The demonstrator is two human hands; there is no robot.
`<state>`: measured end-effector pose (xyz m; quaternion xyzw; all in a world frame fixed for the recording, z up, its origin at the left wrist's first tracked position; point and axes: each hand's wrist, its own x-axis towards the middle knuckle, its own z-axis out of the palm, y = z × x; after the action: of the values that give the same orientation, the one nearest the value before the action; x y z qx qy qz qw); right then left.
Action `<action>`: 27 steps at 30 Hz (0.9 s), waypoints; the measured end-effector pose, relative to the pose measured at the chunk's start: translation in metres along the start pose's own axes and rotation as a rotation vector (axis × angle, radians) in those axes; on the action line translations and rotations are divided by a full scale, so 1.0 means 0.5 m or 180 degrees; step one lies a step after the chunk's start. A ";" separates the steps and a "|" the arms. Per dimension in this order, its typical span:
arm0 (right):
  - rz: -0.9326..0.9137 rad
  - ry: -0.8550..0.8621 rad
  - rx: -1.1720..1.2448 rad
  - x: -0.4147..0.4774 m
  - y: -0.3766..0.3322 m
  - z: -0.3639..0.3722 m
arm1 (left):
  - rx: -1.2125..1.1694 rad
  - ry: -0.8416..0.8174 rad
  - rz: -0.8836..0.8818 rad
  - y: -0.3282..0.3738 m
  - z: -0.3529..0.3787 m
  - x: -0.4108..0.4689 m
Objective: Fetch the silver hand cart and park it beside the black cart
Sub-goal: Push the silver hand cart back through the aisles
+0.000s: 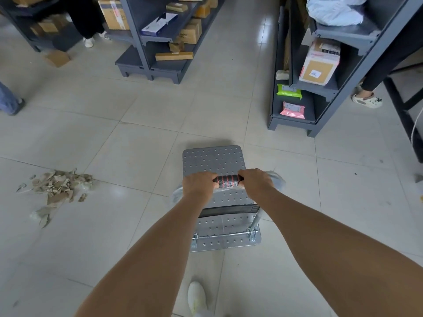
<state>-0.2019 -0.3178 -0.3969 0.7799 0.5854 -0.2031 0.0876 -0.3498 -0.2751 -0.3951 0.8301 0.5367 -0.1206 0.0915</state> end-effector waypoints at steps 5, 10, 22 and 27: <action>0.0046 -0.0022 0.0057 0.042 -0.040 -0.017 | -0.0055 -0.0052 0.0019 -0.046 -0.019 0.046; 0.0063 0.0003 0.0008 0.081 -0.087 -0.026 | -0.0135 -0.0124 0.0049 -0.102 -0.034 0.094; 0.0118 -0.0089 -0.0142 0.187 -0.189 -0.060 | -0.0193 -0.0213 0.0036 -0.218 -0.066 0.216; 0.0161 -0.0073 -0.0084 0.224 -0.210 -0.073 | -0.0206 -0.0169 0.0110 -0.244 -0.072 0.255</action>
<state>-0.2677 -0.1744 -0.4004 0.7909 0.5671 -0.2020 0.1097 -0.4071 -0.1044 -0.4018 0.8324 0.5232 -0.1236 0.1346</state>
